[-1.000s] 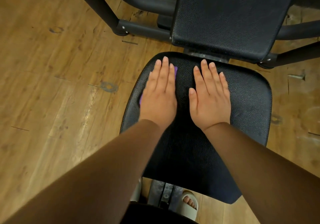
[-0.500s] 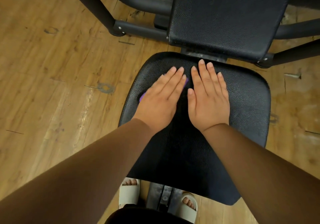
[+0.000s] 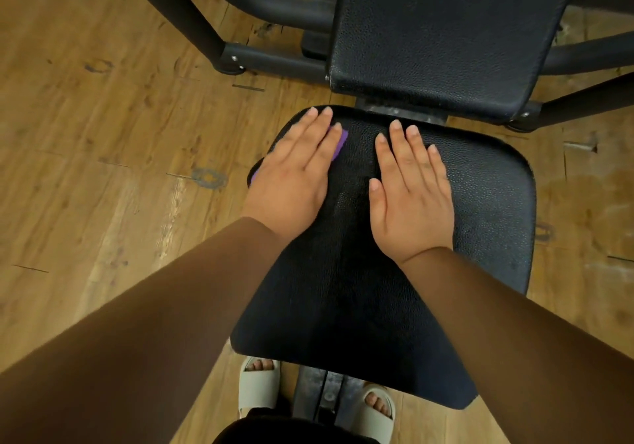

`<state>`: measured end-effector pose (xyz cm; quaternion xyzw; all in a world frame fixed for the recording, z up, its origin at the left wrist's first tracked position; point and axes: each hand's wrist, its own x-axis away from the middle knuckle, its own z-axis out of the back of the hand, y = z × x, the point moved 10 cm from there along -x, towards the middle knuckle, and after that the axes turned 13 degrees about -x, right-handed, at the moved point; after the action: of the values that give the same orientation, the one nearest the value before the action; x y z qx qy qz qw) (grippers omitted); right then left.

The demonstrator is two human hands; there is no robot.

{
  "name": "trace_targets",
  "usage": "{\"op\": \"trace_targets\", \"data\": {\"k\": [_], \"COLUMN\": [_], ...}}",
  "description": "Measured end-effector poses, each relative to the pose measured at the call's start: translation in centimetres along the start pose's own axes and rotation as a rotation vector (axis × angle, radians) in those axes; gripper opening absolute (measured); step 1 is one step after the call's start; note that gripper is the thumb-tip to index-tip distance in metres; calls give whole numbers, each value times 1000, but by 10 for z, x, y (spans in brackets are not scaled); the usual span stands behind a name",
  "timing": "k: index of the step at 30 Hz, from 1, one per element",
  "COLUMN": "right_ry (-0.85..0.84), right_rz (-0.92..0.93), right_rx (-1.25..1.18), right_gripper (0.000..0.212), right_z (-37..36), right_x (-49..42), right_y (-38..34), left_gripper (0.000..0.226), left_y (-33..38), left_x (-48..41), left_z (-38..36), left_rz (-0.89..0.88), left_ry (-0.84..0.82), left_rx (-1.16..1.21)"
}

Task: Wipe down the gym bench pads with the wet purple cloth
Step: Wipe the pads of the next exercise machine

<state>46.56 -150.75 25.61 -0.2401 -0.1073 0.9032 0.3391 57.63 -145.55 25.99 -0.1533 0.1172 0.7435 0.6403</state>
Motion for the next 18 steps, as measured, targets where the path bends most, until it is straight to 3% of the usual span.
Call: {"op": "trace_targets", "data": {"k": [7,11,15,18], "right_ry": [0,5,11,27], "right_rz": [1,-1,3,9], "right_rx": [1,6,4,5], "right_gripper": [53,54,54,53], "right_z": [0,1,1,2], "right_x": [0,-1,-1,-1], "right_y": [0,-1,-1,-2], "left_gripper": [43,41,55,58], "left_y": [5,-1,14,16], "left_x": [9,19,25,27], "left_z": [6,15,0,-1], "left_rz": [-109,-73,-13,-39], "left_ry": [5,64,-80,-97], "left_rx": [-46,-163,-160,-166]}}
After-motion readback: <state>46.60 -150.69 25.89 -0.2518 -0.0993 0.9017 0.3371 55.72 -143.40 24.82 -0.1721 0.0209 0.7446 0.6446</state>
